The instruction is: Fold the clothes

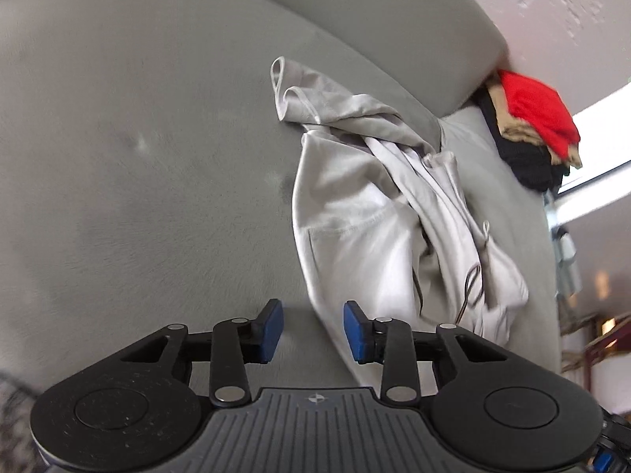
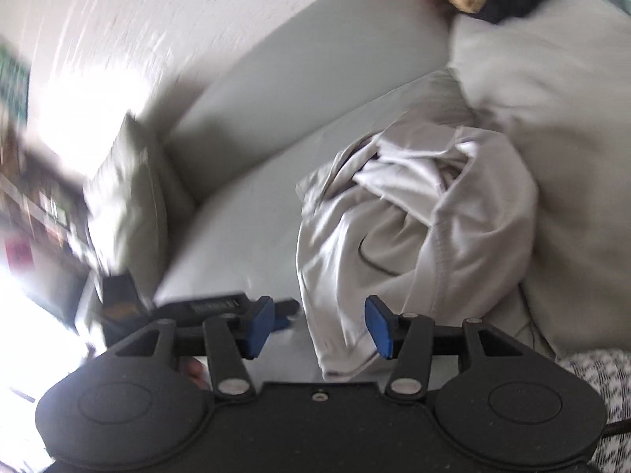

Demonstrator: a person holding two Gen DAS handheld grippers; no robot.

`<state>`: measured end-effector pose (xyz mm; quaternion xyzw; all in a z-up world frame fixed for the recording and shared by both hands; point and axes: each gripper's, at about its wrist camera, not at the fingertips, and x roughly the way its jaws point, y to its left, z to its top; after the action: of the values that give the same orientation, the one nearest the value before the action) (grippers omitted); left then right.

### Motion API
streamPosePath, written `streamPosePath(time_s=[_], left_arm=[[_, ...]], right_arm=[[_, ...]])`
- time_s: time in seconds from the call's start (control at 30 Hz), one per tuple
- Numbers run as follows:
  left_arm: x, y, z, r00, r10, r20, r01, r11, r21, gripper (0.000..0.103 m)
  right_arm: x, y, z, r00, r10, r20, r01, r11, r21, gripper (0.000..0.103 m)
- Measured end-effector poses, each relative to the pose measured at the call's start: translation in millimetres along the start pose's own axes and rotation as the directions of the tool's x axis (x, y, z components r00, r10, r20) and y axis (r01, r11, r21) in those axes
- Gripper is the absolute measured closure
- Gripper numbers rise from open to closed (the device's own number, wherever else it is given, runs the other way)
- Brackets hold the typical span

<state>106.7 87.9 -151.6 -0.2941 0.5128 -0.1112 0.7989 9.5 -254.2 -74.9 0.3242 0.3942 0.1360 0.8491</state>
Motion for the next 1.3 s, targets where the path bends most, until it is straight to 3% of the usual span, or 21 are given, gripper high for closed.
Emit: streamPosePath(time_s=[0.2,0.3,0.5,0.53,0.63,0.73,0.8,0.97,1.1,1.3], left_arm=[[23,24,13,0.986,-0.162,-0.048,0.152,0.974,-0.167,0.065],[34,29,18,0.976,-0.206,-0.062,0.190,0.960,-0.205,0.064],[52,23,31,0.969,-0.233,-0.086,0.216,0.961,-0.173,0.065],[53,23,34,0.970,-0.225,-0.088,0.209,0.964,-0.164,0.067],[51,15,37,0.987,-0.139,-0.074,0.130,0.985,-0.116,0.095],[33,-3,32,1.000,-0.013,0.002,0.013,1.000,-0.020,0.100],[11,-18,24,0.995,0.057,0.081,-0.062,0.996,0.061,0.100],[-49,-25,0,0.977,0.063,0.203,-0.075,0.996,0.052,0.100],[-65,-25,-12,0.979,0.050,0.198,-0.053,0.998,0.013,0.100],[-62,-33,-22,0.982,0.049,0.182,-0.057,0.998,0.038,0.100]], right_arm=[[-6,-28,15,0.998,-0.005,0.067,-0.002,0.995,0.103,0.053],[-8,-37,19,0.996,-0.012,0.090,0.000,0.992,0.129,0.053],[-6,-51,26,0.993,-0.031,0.118,0.012,0.987,0.161,0.053],[-7,-53,26,0.992,-0.039,0.122,0.018,0.986,0.166,0.053],[-8,-58,25,0.988,-0.077,0.136,0.052,0.983,0.175,0.053],[-9,-60,26,0.979,-0.141,0.144,0.117,0.979,0.165,0.052],[-8,-59,28,0.969,-0.203,0.144,0.179,0.970,0.162,0.052],[-4,-54,44,0.943,-0.299,0.145,0.280,0.950,0.135,0.052],[26,-46,78,0.911,-0.401,0.098,0.395,0.915,0.079,0.038],[89,-33,116,0.832,-0.552,-0.051,0.551,0.834,-0.045,0.041]])
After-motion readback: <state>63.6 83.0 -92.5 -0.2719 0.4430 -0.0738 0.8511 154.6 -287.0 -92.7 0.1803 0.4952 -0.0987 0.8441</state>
